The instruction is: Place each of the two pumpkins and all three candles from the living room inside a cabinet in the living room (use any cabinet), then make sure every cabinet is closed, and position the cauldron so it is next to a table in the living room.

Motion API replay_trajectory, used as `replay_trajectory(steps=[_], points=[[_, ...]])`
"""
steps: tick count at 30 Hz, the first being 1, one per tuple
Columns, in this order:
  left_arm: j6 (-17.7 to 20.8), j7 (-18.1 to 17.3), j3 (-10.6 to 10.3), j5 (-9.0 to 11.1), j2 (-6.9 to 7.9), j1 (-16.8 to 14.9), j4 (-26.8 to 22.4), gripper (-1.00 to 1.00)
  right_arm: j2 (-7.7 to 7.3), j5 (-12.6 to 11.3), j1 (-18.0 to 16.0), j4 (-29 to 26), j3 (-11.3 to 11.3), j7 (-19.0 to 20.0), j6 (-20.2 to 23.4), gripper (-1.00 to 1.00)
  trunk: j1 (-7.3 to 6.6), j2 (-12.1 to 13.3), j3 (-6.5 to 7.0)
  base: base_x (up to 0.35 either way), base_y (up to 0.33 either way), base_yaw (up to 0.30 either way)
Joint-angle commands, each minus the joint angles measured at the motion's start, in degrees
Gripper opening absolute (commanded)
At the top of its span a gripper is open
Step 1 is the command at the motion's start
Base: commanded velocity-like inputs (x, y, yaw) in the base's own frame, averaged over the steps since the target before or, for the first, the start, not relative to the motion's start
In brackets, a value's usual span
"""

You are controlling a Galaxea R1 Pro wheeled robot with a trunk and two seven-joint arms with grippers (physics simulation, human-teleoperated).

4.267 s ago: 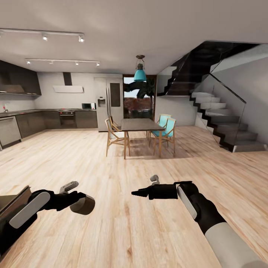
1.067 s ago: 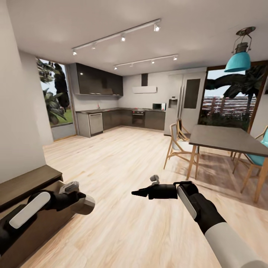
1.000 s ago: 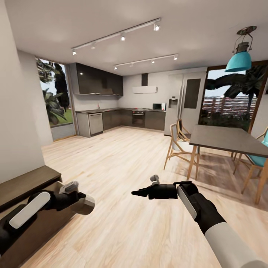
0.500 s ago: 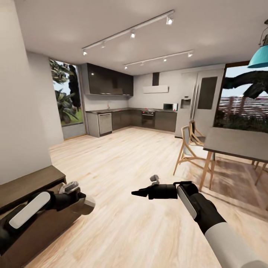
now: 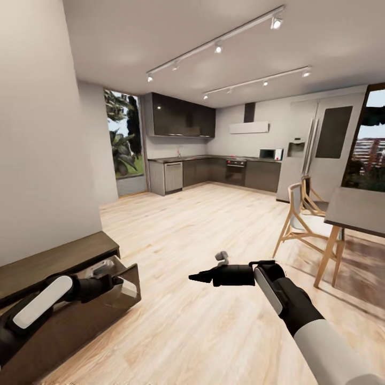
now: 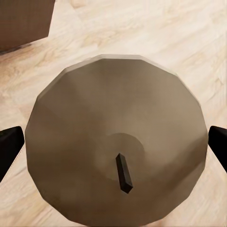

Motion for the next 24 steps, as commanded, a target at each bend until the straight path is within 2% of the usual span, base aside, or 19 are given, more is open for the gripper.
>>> replay_trajectory(steps=[1, 24], points=[[-0.1, 0.5, -0.2, 0.6, 0.04, -0.1, -0.1, -1.00, -0.07, -0.3, 0.0, -0.1, 0.1, -0.1, 0.3, 1.00, -0.01, 0.0, -0.07, 0.000, 0.000, 0.287], [-0.1, 0.5, -0.2, 0.6, 0.01, -0.1, -0.1, -1.00, -0.06, -0.3, 0.0, -0.1, 0.1, -0.2, 0.3, 1.00, -0.01, 0.0, -0.07, 0.009, -0.009, 0.287]])
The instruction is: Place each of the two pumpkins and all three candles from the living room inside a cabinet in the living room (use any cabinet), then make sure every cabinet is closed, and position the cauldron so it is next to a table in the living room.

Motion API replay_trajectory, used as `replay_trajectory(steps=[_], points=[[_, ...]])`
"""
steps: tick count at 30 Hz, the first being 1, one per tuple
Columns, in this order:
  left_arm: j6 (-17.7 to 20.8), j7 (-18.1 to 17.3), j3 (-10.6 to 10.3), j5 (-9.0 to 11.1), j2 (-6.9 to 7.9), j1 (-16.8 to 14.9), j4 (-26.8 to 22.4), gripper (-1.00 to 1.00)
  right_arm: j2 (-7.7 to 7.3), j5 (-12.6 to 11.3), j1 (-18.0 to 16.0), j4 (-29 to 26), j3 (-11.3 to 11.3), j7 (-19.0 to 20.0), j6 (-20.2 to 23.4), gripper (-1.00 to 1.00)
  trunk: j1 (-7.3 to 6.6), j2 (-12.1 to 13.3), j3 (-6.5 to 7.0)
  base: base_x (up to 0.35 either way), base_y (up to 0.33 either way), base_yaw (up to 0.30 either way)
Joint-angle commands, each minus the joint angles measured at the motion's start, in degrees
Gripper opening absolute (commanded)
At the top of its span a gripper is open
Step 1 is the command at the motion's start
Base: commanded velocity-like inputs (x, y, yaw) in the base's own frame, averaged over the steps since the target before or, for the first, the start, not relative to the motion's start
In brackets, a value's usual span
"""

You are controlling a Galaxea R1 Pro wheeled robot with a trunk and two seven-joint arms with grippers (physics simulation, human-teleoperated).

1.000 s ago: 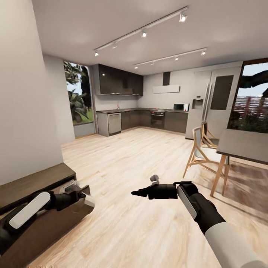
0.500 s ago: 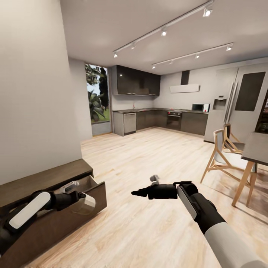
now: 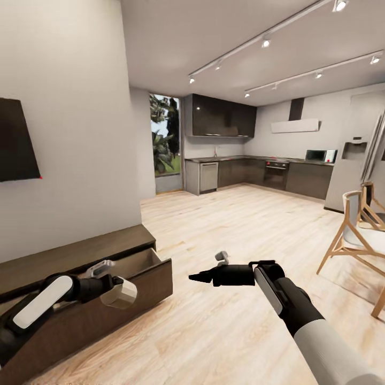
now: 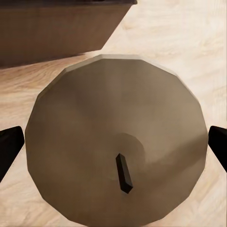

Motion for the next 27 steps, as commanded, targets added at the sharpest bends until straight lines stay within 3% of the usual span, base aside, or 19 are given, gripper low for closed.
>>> replay_trajectory(steps=[1, 17, 19, 22, 25, 27], points=[[-0.2, 0.5, -0.2, 0.7, 0.03, -0.1, -0.1, -1.00, -0.07, -0.3, 0.0, 0.0, 0.1, -0.1, 0.3, 1.00, 0.00, 0.0, -0.07, 0.142, -0.136, 0.287], [-0.1, 0.4, -0.1, 0.9, 0.16, -0.1, -0.2, -1.00, -0.16, -0.3, 0.0, 0.0, 0.1, 0.0, 0.3, 1.00, 0.00, 0.0, -0.07, 0.147, -0.151, 0.143], [0.0, 0.0, -0.1, 2.0, 0.31, -0.1, -0.5, -1.00, -0.16, -0.3, 0.0, 0.0, 0.1, -0.1, 0.3, 1.00, 0.00, 0.0, -0.07, 0.008, -0.008, 0.275], [1.1, -1.2, -0.1, 5.5, 0.71, -0.1, -1.2, -1.00, -0.17, -0.3, 0.0, 0.0, 0.1, -0.1, 0.3, 1.00, 0.00, 0.0, -0.07, 0.003, -0.003, 0.284], [5.9, -3.8, 0.0, 8.6, 1.19, 0.0, -2.1, -1.00, -0.23, -0.2, 0.0, 0.0, 0.1, -0.1, 0.4, 1.00, 0.00, 0.0, -0.07, 0.001, -0.001, 0.288], [8.7, -7.5, 0.1, 9.8, 1.92, 0.0, -2.4, -1.00, -0.24, -0.2, 0.0, 0.0, 0.1, -0.1, 0.4, 1.00, 0.00, 0.0, -0.07, 0.000, 0.000, 0.289]])
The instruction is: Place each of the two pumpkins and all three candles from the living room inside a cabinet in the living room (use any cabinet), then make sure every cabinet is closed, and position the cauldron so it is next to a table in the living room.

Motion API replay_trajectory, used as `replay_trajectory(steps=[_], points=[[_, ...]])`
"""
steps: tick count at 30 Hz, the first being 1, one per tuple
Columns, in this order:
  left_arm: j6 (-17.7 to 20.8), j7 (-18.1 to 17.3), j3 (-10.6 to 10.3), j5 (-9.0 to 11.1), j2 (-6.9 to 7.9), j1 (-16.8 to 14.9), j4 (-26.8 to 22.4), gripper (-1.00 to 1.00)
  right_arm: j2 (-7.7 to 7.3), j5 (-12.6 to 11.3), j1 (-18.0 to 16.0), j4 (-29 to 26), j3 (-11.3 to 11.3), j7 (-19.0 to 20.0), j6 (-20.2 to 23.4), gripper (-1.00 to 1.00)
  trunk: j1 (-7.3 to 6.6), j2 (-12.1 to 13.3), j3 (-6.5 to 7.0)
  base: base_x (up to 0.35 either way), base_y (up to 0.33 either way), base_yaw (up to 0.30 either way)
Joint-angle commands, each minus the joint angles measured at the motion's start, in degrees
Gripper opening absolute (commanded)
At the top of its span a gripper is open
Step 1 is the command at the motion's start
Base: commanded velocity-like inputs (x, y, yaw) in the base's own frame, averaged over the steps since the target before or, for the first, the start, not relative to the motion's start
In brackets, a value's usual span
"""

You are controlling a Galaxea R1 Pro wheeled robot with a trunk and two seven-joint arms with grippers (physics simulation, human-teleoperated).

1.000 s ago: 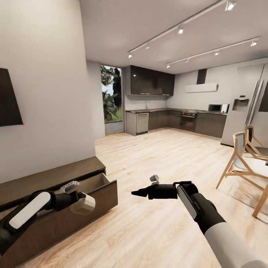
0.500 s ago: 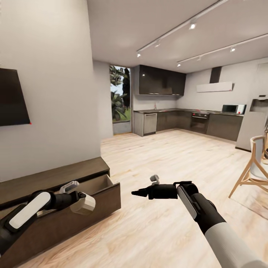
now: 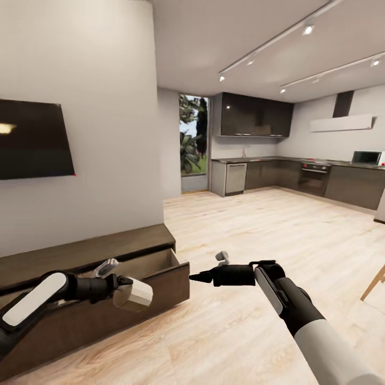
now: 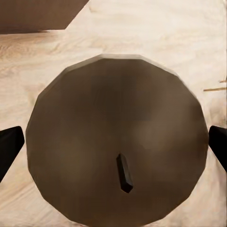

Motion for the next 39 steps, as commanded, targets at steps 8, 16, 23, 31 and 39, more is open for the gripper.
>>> replay_trajectory(steps=[8, 16, 23, 31, 39], points=[[7.4, -19.3, -0.2, 1.0, 3.00, -0.1, 0.3, -1.00, -0.07, -0.2, 0.0, 0.0, 0.0, -0.1, 0.4, 1.00, -0.01, 0.0, -0.07, 0.000, 0.000, 0.289], [8.0, -20.8, -0.2, 0.9, 3.13, -0.1, 0.4, -1.00, -0.12, -0.3, 0.0, 0.0, 0.0, -0.1, 0.3, 1.00, -0.01, 0.0, -0.07, 0.000, 0.000, 0.261], [8.0, -20.8, -0.2, 0.9, 3.13, 0.0, 0.4, -1.00, -0.20, -0.3, 0.0, 0.0, 0.0, 0.0, 0.2, 1.00, -0.01, 0.0, -0.07, 0.000, 0.000, 0.028], [7.9, -20.8, -0.2, 0.8, 3.13, 0.0, 0.4, -1.00, -0.17, -0.3, 0.0, 0.0, 0.0, 0.1, 0.1, 1.00, -0.01, 0.0, -0.07, 0.000, 0.000, 0.000], [7.9, -20.8, -0.2, 0.7, 3.12, 0.0, 0.4, -1.00, -0.20, -0.4, 0.0, 0.0, 0.0, 0.1, 0.1, 1.00, -0.01, 0.0, -0.07, 0.000, 0.000, 0.000]])
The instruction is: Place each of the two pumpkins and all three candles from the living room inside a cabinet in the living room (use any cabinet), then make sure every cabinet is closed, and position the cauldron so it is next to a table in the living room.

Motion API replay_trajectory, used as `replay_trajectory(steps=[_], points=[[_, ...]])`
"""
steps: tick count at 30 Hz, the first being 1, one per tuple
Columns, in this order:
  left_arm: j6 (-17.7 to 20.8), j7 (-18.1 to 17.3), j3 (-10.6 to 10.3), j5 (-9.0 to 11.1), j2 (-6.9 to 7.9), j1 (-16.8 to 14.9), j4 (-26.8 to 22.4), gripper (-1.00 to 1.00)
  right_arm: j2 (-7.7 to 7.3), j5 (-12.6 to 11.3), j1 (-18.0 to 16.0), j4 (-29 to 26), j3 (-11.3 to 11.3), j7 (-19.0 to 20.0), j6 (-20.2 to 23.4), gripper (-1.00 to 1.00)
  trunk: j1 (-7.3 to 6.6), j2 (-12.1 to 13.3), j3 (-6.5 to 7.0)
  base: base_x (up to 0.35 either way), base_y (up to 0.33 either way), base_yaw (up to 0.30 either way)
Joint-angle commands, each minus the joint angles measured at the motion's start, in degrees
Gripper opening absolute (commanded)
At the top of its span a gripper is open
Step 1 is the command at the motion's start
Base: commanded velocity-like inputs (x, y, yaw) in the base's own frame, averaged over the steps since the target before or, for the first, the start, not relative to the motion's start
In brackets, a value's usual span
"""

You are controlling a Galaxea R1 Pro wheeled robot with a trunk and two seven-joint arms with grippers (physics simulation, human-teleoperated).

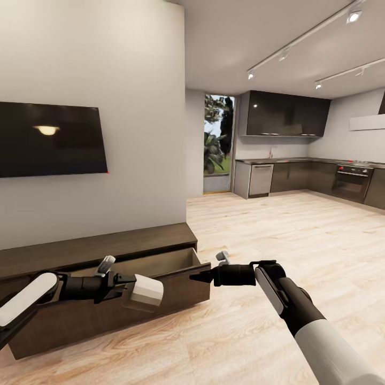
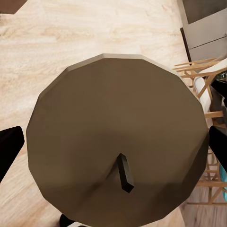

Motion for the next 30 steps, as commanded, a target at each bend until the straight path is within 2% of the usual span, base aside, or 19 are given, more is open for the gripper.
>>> replay_trajectory(steps=[1, 8, 17, 25, 28, 29, 30], points=[[0.0, -0.2, -0.1, 0.0, 0.05, -0.1, 0.0, -1.00, -0.08, -0.3, -0.1, 0.0, 0.1, -0.1, 0.3, 1.00, -0.01, 0.0, -0.07, 0.000, 0.000, 0.000], [-0.2, -0.2, -0.1, -0.1, 0.06, -0.1, 0.2, -1.00, 0.01, -0.3, -0.1, 0.0, 0.1, -0.1, 0.3, 1.00, -0.01, 0.0, -0.07, 0.085, -0.108, 0.034], [-0.2, -0.2, -0.1, -0.1, -0.03, -0.1, 0.2, -1.00, 0.11, -0.3, -0.1, 0.0, 0.2, -0.2, 0.4, 1.00, -0.01, 0.0, -0.07, 0.077, -0.100, 0.243], [-0.3, -0.2, -0.1, -0.2, -0.01, -0.1, 0.2, -1.00, -0.01, -0.2, -0.1, -0.6, 0.0, -2.6, 0.5, 1.00, -0.01, 0.0, -0.07, 0.003, -0.005, 0.064], [-0.3, -0.2, -0.2, -0.2, -0.02, -0.1, 0.1, -1.00, -0.11, -0.1, -0.1, -1.0, -0.2, -3.9, 2.2, 1.00, -0.01, 0.0, -0.07, 0.000, 0.000, 0.005], [-0.3, -0.2, -0.2, -0.2, -0.02, -0.1, 0.1, -1.00, -0.22, -0.1, -0.1, -1.4, -0.9, -4.8, 3.8, 1.00, -0.01, 0.0, -0.07, 0.000, 0.000, 0.002], [-0.3, -0.2, -0.2, -0.2, 0.00, -0.1, 0.1, -1.00, -0.44, 0.0, -0.3, -3.0, -3.7, -7.0, 7.0, 1.00, -0.01, 0.0, -0.07, 0.000, 0.000, 0.001]])
